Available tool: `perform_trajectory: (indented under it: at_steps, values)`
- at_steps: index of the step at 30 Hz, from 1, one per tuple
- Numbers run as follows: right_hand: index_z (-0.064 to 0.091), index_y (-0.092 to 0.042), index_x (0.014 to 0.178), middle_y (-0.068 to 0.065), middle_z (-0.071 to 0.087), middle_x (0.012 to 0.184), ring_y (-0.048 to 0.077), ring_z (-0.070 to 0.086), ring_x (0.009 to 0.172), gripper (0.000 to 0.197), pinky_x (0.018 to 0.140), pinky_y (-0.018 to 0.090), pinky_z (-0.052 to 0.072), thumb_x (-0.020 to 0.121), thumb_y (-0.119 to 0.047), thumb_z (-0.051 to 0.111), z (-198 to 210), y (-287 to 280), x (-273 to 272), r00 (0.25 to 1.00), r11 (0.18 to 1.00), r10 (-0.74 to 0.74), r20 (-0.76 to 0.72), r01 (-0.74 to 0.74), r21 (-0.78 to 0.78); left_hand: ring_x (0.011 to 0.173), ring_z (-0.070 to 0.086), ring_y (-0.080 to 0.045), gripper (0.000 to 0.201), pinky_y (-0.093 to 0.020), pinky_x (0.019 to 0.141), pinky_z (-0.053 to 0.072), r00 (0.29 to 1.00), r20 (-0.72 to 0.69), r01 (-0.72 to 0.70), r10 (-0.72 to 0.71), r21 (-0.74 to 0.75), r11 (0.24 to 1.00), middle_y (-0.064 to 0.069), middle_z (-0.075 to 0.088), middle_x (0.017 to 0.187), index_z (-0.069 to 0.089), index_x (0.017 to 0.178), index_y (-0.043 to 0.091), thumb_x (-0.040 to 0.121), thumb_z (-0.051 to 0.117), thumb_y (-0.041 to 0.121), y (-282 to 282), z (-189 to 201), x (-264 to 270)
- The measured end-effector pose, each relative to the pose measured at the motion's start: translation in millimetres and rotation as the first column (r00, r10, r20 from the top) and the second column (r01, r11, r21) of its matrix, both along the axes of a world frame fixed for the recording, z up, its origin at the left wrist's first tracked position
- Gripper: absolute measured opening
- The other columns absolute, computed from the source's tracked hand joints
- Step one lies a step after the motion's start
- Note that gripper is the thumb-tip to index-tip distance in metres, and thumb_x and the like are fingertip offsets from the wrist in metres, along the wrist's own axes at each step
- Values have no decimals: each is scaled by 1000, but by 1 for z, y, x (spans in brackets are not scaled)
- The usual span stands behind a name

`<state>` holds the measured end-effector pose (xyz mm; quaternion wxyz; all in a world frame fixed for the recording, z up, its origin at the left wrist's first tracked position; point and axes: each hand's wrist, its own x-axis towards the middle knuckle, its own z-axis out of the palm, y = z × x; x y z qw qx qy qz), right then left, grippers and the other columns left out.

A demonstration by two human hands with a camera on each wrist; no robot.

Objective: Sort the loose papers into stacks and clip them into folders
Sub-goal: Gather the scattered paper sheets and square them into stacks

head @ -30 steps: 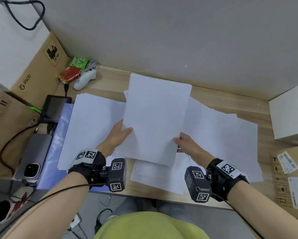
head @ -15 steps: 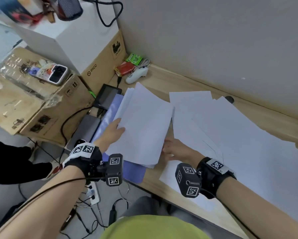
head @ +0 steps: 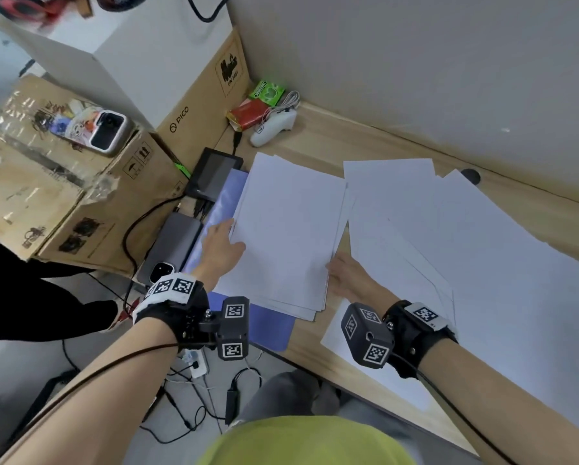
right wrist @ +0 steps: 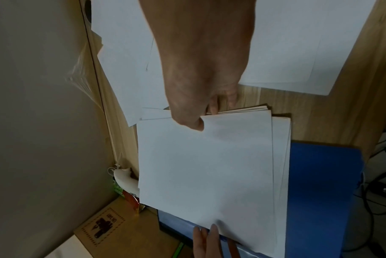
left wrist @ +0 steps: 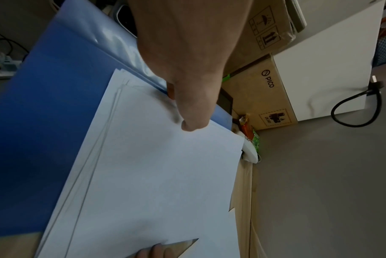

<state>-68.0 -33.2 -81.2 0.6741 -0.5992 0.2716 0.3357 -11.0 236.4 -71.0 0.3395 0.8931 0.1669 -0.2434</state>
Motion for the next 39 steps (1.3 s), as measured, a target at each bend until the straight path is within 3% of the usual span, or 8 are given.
perform_trajectory:
  at_steps: [5, 10, 16, 22, 25, 28, 31, 39]
  values:
    - [47, -19, 124, 7, 45, 141, 22, 47, 126, 36, 109, 40, 38, 88, -21, 55, -20, -2, 2, 999, 997, 46, -8, -47, -68, 130, 39, -28, 56, -41, 103, 40, 1000, 8, -18, 18, -44, 999, -7, 32, 145, 35, 147, 15, 94, 52, 14, -19, 30, -14]
    - [48, -9, 127, 8, 54, 131, 24, 56, 115, 37, 95, 37, 49, 91, -13, 53, -23, -3, 6, 999, 994, -43, -7, 42, -102, 100, 50, -25, 24, -31, 86, 42, 995, 28, -92, 98, -162, 983, -1, 54, 107, 56, 100, 21, 93, 46, 0, -17, 30, -17]
    - [44, -11, 126, 8, 55, 121, 20, 57, 103, 33, 79, 29, 50, 94, -5, 49, 0, 8, 11, 993, 991, -119, 6, 119, -64, 94, 48, -20, 31, -26, 81, 39, 991, 49, -111, 126, -237, 965, 15, 52, 88, 49, 108, 20, 94, 40, -6, -21, 39, -21]
    - [47, -17, 88, 2, 53, 91, 11, 54, 77, 15, 60, 22, 47, 97, -5, 45, 0, 3, 11, 987, 988, -154, -45, 154, -8, 84, 49, -17, 27, -27, 72, 41, 990, 45, -115, 132, -274, 955, 6, 53, 91, 50, 104, 21, 93, 41, -2, -15, 34, -22]
    - [45, -16, 74, 2, 51, 78, 11, 50, 65, 24, 56, 23, 45, 96, -7, 44, 5, -4, 9, 970, 973, -230, -80, 228, -35, 97, 49, -27, 26, -41, 88, 46, 984, 107, -120, 140, -178, 977, -7, 52, 110, 52, 111, 21, 92, 48, 4, -16, 32, -17]
    - [52, -20, 89, 1, 55, 94, 13, 56, 85, 13, 74, 30, 51, 97, -15, 43, 12, -19, 3, 958, 962, -271, -88, 268, -45, 104, 52, -22, 39, -30, 84, 49, 957, 208, -152, 204, -240, 959, -6, 53, 120, 53, 129, 14, 93, 45, 2, -29, 33, -12]
    - [54, -16, 106, 4, 60, 116, 21, 53, 112, 11, 98, 39, 45, 97, -22, 49, 23, -47, -10, 948, 952, -306, -91, 301, -63, 90, 52, -18, 32, -22, 68, 43, 965, 192, -98, 179, -368, 925, -1, 58, 102, 59, 115, 18, 93, 43, 0, -56, 36, -6]
    - [51, -14, 97, 6, 58, 103, 24, 55, 88, 8, 82, 39, 46, 99, -16, 43, 43, -157, -77, 742, 732, -670, 9, 663, -158, 99, 56, -23, 26, -28, 79, 45, 980, 51, 191, -191, -486, 853, -3, 59, 110, 61, 114, 17, 95, 50, 4, -161, 20, -2]
